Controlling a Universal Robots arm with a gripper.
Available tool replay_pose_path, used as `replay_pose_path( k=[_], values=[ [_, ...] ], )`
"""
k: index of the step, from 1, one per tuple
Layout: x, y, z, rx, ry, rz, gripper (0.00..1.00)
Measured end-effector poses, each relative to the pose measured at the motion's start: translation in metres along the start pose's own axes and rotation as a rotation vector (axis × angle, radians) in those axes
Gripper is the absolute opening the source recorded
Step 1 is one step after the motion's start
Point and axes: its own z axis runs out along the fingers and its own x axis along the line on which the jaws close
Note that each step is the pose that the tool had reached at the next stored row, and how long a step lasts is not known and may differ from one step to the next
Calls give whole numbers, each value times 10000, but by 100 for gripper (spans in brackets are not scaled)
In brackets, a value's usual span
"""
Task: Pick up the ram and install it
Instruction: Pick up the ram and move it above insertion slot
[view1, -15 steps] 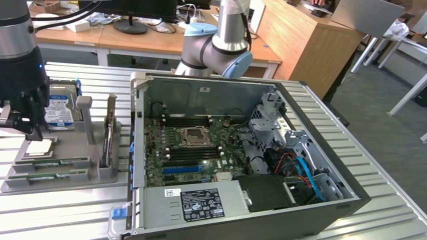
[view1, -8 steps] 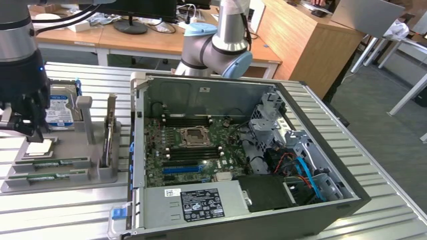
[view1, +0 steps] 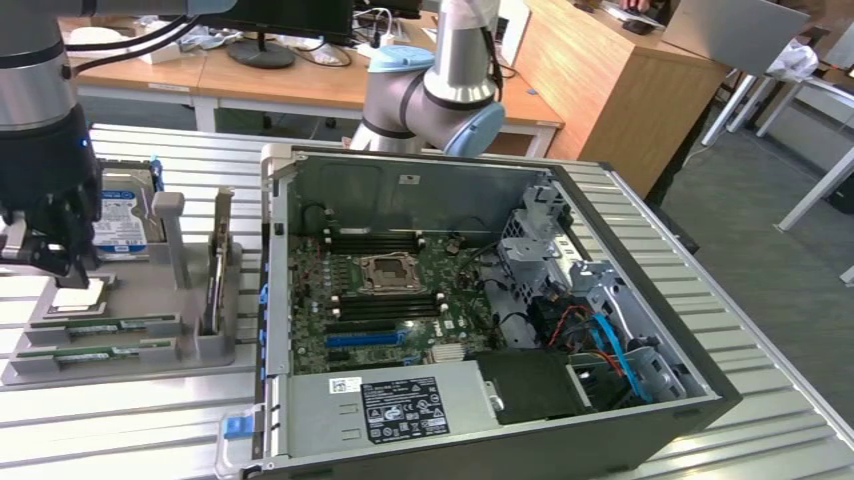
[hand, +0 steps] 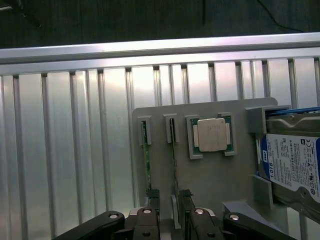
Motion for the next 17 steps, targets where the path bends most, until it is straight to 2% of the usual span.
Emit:
replay_pose_path(
  k=[17],
  values=[
    [4,-5,143,5,0,-19,30]
  ],
)
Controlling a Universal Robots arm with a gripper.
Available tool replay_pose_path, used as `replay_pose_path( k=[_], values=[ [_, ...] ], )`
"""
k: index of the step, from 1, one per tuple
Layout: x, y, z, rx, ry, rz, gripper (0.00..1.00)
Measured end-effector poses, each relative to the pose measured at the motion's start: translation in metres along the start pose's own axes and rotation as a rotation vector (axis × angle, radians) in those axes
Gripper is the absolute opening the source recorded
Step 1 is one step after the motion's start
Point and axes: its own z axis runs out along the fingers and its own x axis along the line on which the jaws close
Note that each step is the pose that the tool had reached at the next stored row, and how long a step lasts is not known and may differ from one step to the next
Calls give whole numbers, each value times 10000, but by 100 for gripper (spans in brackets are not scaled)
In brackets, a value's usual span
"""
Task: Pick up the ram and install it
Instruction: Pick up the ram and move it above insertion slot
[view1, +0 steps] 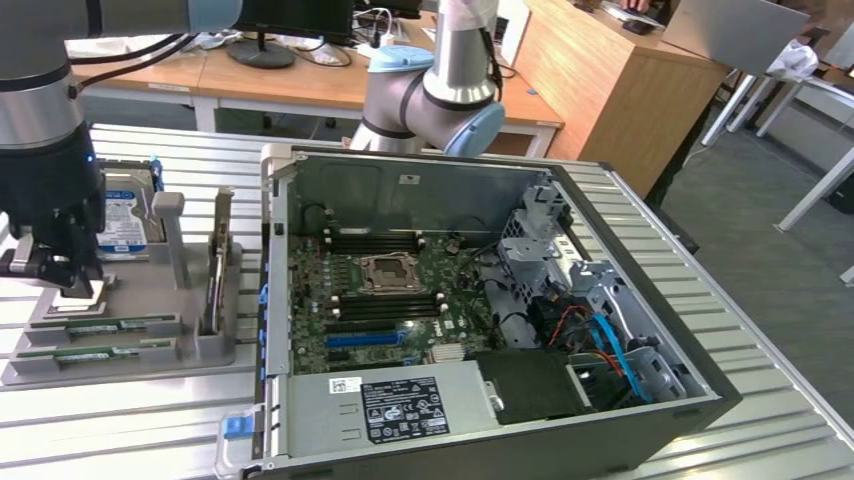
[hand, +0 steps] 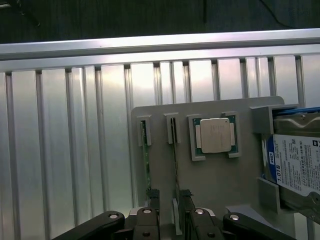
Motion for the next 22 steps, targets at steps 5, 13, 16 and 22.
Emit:
replay_pose_path(
  k=[5,13,16,22],
  values=[
    [1,-1,37,1,0,-6,30],
    [2,-3,88,3,0,-14,30],
    [3,-3,103,2,1,-17,30],
    [3,-4,114,3,1,-20,30]
  ],
)
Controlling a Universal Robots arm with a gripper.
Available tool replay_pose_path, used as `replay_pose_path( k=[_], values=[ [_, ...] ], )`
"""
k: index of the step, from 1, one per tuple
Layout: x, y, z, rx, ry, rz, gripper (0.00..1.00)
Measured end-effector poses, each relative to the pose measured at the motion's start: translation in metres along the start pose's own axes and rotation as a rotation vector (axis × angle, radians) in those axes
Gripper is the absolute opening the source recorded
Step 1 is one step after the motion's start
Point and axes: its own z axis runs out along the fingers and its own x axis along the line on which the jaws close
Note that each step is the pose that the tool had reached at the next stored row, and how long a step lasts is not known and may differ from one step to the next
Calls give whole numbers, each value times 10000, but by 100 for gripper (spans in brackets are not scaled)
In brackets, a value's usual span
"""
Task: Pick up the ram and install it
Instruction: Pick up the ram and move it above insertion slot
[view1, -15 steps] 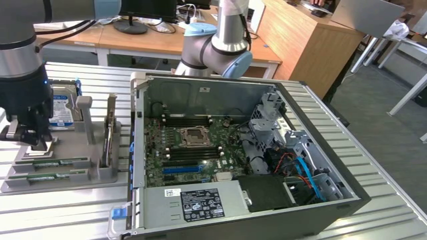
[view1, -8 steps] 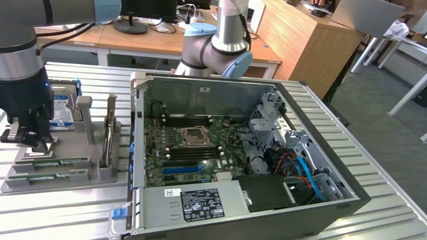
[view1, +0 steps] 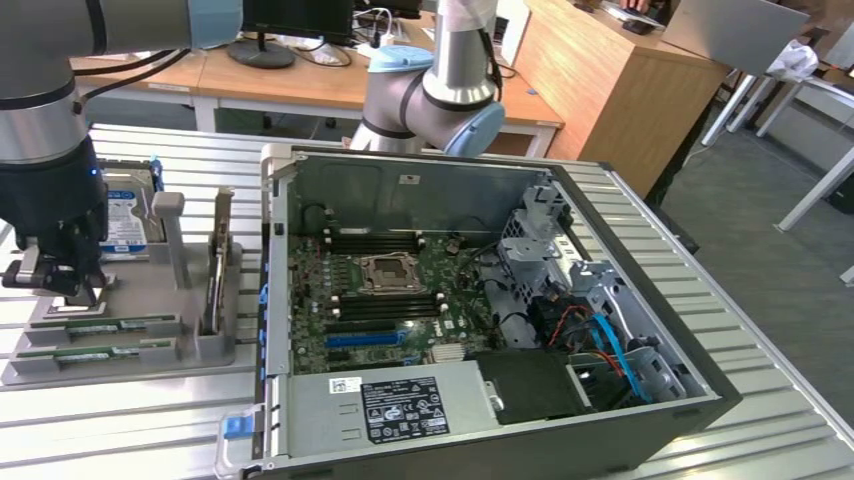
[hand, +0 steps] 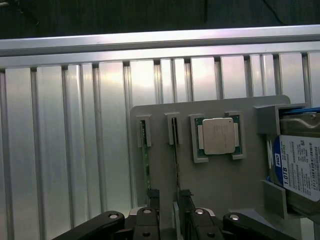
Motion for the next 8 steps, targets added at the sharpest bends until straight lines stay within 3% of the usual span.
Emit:
replay_pose_path(
  k=[8],
  values=[
    [54,-4,-1,0,-1,0,30]
  ],
)
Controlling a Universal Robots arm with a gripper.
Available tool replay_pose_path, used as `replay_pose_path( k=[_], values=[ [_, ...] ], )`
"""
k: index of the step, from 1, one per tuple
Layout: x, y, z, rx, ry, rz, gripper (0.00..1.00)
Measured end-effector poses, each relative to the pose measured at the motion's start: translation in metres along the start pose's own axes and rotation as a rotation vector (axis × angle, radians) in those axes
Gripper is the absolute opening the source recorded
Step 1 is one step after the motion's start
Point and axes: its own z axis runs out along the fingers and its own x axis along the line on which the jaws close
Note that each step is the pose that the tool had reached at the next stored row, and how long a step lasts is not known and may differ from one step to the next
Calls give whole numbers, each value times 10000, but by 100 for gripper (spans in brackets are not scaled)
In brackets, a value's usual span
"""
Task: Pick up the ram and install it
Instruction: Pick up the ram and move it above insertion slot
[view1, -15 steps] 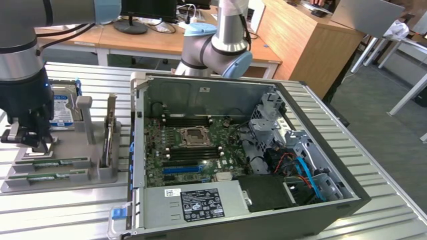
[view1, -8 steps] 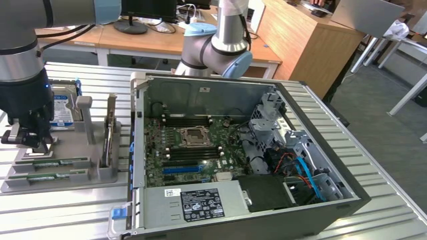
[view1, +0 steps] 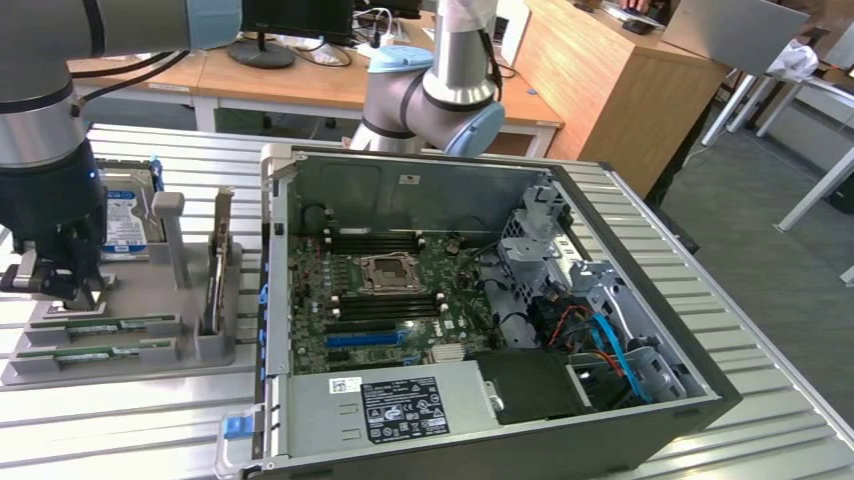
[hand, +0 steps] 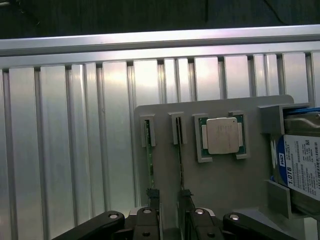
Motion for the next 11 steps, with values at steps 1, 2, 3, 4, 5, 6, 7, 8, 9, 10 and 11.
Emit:
replay_pose_path(
  k=[1,2,3,4,5,6,7,8,9,10,11],
  values=[
    [10,-1,0,1,-1,0,30],
    [21,-2,0,0,-2,0,30],
    [30,-3,-1,0,-1,0,30],
    [40,-3,-1,0,-2,1,30],
    [50,-4,-1,0,-3,1,30],
    [60,-5,-1,-1,-3,0,30],
    [70,-6,-2,-1,-4,0,30],
    [79,-6,-2,-1,-4,1,30],
    [87,-7,-2,-1,-4,0,30],
    [91,-7,-2,-1,-4,0,30],
    [93,-7,-2,-1,-4,1,30]
  ],
)
